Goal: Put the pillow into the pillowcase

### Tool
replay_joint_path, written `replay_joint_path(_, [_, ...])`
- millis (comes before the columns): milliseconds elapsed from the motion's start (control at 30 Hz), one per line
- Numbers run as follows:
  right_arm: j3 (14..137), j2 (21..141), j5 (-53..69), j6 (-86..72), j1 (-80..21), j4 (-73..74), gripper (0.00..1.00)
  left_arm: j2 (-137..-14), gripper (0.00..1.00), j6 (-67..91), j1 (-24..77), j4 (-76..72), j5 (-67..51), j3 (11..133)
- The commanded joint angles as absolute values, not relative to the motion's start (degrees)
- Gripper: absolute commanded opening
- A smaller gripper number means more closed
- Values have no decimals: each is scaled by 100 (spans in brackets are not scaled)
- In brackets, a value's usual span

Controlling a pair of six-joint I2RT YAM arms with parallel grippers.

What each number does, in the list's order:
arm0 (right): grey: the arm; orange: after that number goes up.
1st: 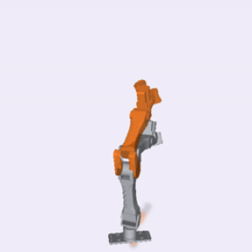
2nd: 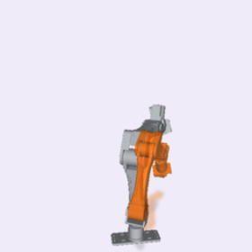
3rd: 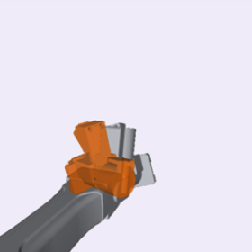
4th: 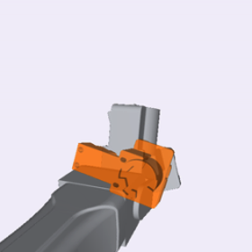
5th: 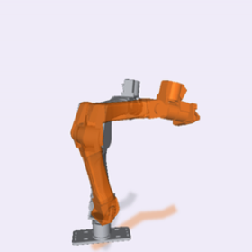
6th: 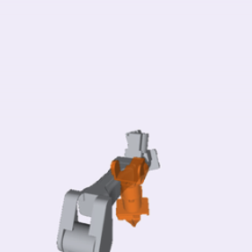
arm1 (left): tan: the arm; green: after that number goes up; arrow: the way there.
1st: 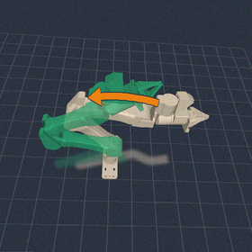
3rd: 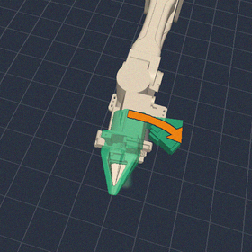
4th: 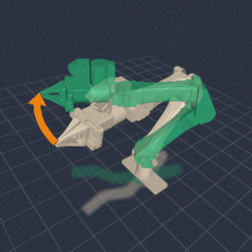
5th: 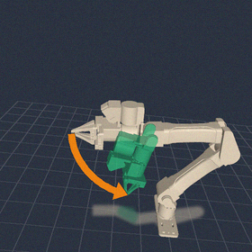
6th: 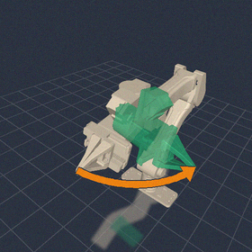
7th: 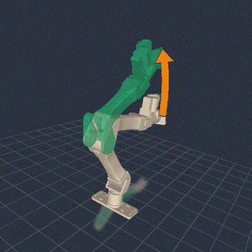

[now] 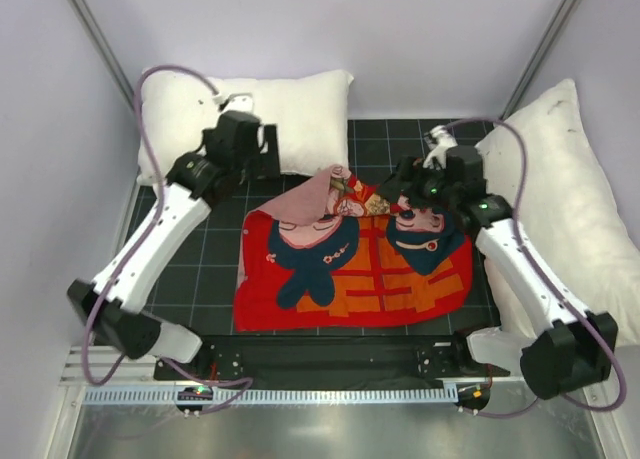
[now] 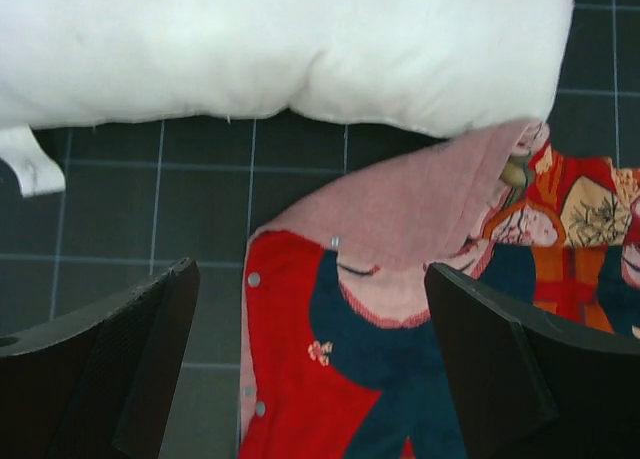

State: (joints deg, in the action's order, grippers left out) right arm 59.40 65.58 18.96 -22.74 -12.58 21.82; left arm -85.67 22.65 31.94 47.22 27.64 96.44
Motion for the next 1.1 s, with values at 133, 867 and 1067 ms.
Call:
replay_joint_path(133, [5467,7654,1811,-2891,-2381,644,86,-7060,99,3462,2004,3310,440,6797])
replay_joint_path(867, [6961,10609,1381,-3859,-2566,-1766,86,-9412,100,4473,1828,888,948,7134])
replay_joint_path(1067, [6399,10275,1055,-3779,-2452,-2416,86,-10510,100,4921,1837,607,1634,7856])
